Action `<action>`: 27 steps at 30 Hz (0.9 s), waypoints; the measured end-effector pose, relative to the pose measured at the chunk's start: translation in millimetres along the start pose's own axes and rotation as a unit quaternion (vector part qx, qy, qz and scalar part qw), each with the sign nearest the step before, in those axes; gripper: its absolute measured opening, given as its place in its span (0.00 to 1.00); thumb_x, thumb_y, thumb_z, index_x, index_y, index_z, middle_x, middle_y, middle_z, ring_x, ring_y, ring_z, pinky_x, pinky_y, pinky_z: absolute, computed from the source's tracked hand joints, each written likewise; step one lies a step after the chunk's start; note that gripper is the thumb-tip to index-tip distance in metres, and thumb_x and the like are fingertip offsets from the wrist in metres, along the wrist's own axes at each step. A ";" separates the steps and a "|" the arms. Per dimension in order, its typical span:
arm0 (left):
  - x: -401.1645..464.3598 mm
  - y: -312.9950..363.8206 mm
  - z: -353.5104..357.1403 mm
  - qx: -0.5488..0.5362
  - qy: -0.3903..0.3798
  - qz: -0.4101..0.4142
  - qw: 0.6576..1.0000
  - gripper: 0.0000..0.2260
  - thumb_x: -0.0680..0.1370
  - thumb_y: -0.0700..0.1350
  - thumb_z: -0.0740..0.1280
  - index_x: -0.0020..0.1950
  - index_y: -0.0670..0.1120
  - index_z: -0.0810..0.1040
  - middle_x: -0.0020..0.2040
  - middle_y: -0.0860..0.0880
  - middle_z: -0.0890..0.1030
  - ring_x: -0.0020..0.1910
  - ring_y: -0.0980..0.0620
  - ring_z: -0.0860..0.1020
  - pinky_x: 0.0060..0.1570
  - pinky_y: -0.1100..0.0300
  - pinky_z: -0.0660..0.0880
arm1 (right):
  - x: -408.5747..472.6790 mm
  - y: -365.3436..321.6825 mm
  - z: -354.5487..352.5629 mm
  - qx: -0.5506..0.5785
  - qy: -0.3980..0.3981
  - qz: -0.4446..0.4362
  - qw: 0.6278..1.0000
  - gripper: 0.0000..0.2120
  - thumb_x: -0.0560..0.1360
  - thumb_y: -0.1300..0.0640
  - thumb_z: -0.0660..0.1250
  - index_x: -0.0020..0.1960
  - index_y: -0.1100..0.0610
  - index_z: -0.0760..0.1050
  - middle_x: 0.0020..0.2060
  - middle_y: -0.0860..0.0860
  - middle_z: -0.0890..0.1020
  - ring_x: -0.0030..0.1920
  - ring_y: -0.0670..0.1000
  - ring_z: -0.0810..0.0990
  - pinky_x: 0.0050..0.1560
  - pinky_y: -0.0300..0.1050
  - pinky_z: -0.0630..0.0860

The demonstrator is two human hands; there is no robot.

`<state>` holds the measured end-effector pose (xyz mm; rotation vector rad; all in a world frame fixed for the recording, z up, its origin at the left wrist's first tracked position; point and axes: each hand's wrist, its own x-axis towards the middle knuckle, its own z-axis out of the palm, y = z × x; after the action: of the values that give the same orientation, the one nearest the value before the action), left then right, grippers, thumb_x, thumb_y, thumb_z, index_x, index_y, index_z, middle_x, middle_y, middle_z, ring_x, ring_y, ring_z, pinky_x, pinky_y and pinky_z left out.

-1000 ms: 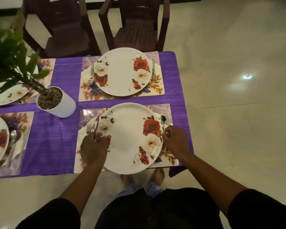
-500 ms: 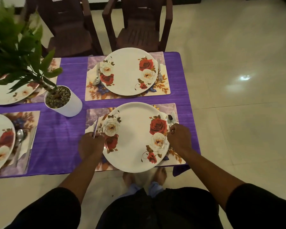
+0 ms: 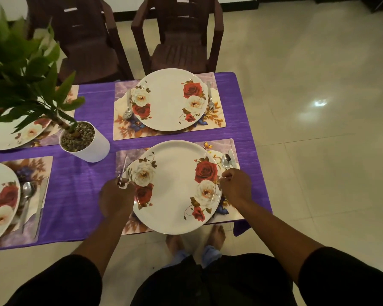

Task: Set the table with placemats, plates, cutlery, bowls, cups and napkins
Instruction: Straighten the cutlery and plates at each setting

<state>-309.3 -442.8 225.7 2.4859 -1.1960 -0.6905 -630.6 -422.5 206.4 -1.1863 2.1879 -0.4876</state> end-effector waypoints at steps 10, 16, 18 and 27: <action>-52.1 45.9 38.9 0.029 -0.100 0.262 0.960 0.22 0.77 0.56 0.74 0.70 0.50 0.80 0.64 0.50 0.84 0.62 0.45 0.81 0.63 0.45 0.76 | -10.1 28.2 -9.2 -0.036 0.041 -0.003 0.998 0.09 0.80 0.53 0.70 0.58 0.56 0.80 0.50 0.50 0.83 0.50 0.49 0.82 0.49 0.38 0.71; -72.0 54.4 65.2 0.071 -0.151 0.294 0.941 0.32 0.76 0.62 0.73 0.77 0.53 0.71 0.68 0.54 0.81 0.66 0.49 0.80 0.65 0.47 0.75 | -6.6 27.3 -7.8 -0.063 0.010 -0.045 0.997 0.11 0.81 0.52 0.69 0.61 0.54 0.78 0.52 0.50 0.82 0.52 0.50 0.80 0.48 0.39 0.71; -73.8 56.9 68.7 0.094 -0.157 0.297 0.937 0.32 0.75 0.63 0.73 0.77 0.54 0.71 0.69 0.54 0.80 0.66 0.49 0.80 0.65 0.45 0.75 | -4.1 27.9 -8.0 -0.058 0.008 -0.050 0.997 0.10 0.80 0.52 0.69 0.59 0.54 0.77 0.50 0.50 0.82 0.51 0.50 0.80 0.47 0.40 0.73; -75.5 52.6 71.2 0.111 -0.154 0.313 0.931 0.32 0.75 0.60 0.74 0.77 0.54 0.71 0.71 0.55 0.78 0.67 0.49 0.79 0.65 0.46 0.75 | -9.7 34.2 -0.4 -0.026 0.020 -0.046 0.998 0.14 0.79 0.50 0.71 0.61 0.54 0.78 0.52 0.50 0.83 0.51 0.51 0.82 0.50 0.42 0.77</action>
<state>-422.4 -419.3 211.8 1.9875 -2.1497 -0.8027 -648.1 -396.1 190.4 -1.3200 2.1991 -0.5000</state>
